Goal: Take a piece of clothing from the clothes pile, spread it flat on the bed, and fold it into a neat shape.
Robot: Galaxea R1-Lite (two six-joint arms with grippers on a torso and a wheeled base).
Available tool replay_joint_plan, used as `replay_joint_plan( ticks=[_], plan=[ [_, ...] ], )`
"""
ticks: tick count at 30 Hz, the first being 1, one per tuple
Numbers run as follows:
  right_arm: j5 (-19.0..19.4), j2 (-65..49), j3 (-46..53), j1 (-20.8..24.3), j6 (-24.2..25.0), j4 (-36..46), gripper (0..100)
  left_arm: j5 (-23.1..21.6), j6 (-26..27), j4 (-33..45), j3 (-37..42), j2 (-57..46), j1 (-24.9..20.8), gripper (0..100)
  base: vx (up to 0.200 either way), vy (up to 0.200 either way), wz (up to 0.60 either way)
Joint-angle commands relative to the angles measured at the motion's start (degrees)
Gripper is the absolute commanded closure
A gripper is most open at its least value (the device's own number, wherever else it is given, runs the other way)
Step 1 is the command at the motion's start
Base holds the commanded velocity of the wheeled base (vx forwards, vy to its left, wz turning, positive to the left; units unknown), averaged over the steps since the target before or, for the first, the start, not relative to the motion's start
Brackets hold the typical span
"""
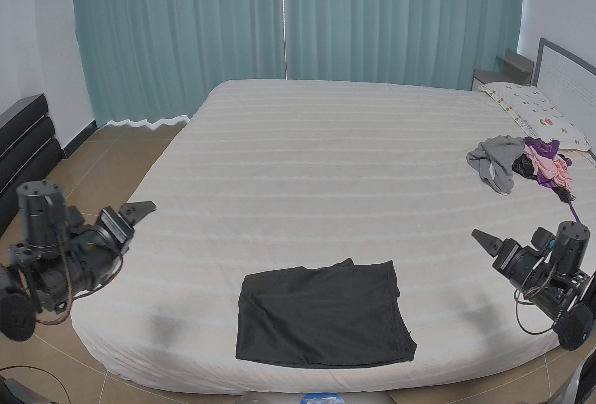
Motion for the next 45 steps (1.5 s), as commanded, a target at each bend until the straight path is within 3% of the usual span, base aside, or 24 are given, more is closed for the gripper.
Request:
replay_joint_plan(
  ticks=[1, 5, 6, 10, 11, 12, 15, 22, 31, 33, 39, 41, 45],
  plan=[
    [-5.03, -32.24, 2.97, -1.40, -8.36, 8.73, 0, 8.21, 16.90, 11.80, 2.69, -34.26, 3.99, 0, 0.000, 0.000, 0.00],
    [-4.51, -44.10, 2.97, -1.40, -12.84, 21.03, 0, 11.03, 23.31, 14.96, 2.95, -41.20, 3.99, 0, 0.000, 0.000, 0.00],
    [-4.24, -51.22, 2.97, -1.31, -15.13, 28.68, 0, 12.61, 25.16, 16.72, 3.48, -44.37, 3.99, 0, 0.000, 0.000, 0.00],
    [-2.22, -68.53, 2.18, -0.69, -20.67, 46.96, 0, 16.56, 30.52, 23.31, 3.92, -51.57, 3.99, 0, 0.000, 0.000, 0.00],
    [-2.22, -69.15, 2.10, -0.78, -20.84, 47.67, 0, 16.56, 30.61, 23.57, 3.92, -51.84, 3.99, 0, 0.000, 0.000, 0.00],
    [-1.96, -75.57, 0.34, -1.13, -22.69, 57.07, 0, 17.18, 32.28, 27.00, 3.92, -55.26, 4.08, 0, 0.000, 0.000, 0.00],
    [-1.96, -85.15, -3.18, -1.57, -25.32, 72.10, 0, 18.67, 36.32, 31.75, 4.01, -60.63, 4.70, 0, 0.000, 0.000, 0.00],
    [-3.10, -97.45, -13.37, -5.00, -29.10, 98.38, 0, 18.50, 42.74, 44.58, 4.18, -72.40, 11.29, 0, 0.000, 0.000, 0.00],
    [-2.66, -105.45, -10.65, -8.16, -35.52, 101.28, 0, 18.50, 46.69, 46.25, 4.71, -78.99, 12.34, 0, 0.000, 0.000, 0.00],
    [-2.22, -105.45, -10.30, -8.16, -35.69, 99.43, 0, 18.59, 50.73, 46.16, 6.82, -82.86, 14.36, 0, 0.000, 0.000, 0.00],
    [-2.22, -105.45, -3.27, -8.34, -37.19, 87.66, 0, 18.67, 51.00, 45.11, 11.57, -83.13, 14.36, 0, 0.000, 0.000, 0.00],
    [-2.13, -105.45, 2.97, -8.34, -41.06, 77.20, 0, 17.80, 50.91, 39.83, 16.84, -83.13, 14.36, 0, 0.000, 0.000, 0.00],
    [-1.61, -105.45, 2.97, -8.43, -42.29, 76.93, 0, 13.49, 50.91, 29.46, 23.43, -83.13, 14.36, 0, 0.000, 0.000, 0.00]
  ],
)
